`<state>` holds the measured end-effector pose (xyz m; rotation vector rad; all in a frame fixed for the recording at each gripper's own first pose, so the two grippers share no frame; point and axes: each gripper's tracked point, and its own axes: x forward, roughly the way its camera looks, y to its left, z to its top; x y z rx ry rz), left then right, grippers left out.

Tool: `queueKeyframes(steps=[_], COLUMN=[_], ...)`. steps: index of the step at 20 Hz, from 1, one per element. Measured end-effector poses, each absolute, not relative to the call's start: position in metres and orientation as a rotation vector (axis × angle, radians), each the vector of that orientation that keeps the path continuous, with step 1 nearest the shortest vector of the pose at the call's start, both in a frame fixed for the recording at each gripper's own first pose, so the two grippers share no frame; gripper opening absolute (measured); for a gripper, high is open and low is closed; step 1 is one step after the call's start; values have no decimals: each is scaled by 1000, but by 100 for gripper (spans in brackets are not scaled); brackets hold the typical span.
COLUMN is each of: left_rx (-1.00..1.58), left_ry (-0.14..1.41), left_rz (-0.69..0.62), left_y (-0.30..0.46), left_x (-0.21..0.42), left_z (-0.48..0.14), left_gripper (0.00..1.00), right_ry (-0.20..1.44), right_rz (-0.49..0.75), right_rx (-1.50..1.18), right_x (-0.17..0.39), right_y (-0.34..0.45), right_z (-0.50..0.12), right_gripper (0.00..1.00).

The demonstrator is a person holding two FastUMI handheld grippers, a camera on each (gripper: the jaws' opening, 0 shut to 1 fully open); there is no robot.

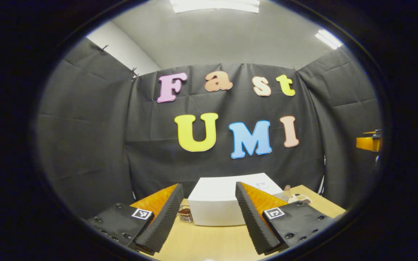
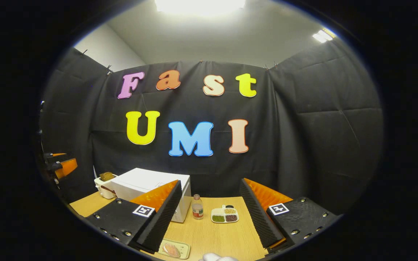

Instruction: Open the microwave oven with the left hand, put the food in, and close the microwave oven.

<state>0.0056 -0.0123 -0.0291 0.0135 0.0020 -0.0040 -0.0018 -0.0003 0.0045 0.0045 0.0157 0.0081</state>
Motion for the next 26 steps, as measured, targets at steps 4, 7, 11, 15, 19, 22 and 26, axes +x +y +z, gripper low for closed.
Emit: queueKeyframes(steps=[4,7,11,15,19,22,26], left_rx=[14,-7,3,25,21,30,44], left_ry=[57,80,102,116,140,155,165], left_rz=[-38,-76,-139,-198,-208,-191,-192], left_y=[-47,-79,-137,-191,-219,-229,-247], left_x=[18,30,60,104,149,193,233], left_z=[-77,-112,-172,-227,-275,-306,-329], left_gripper=[94,94,95,95,100,100,97], right_ry=[21,23,37,70,100,113,128], right_rz=[-5,-16,-23,-79,-112,-134,-159], right_rx=[0,-28,1,-16,-34,-17,-41], right_x=[0,-1,-3,-4,-4,-5,-5], right_y=[-10,-21,-30,-45,-48,-50,-55], right_z=[13,25,36,30,19,15,9], right_gripper=[98,98,98,98,98,98,99])
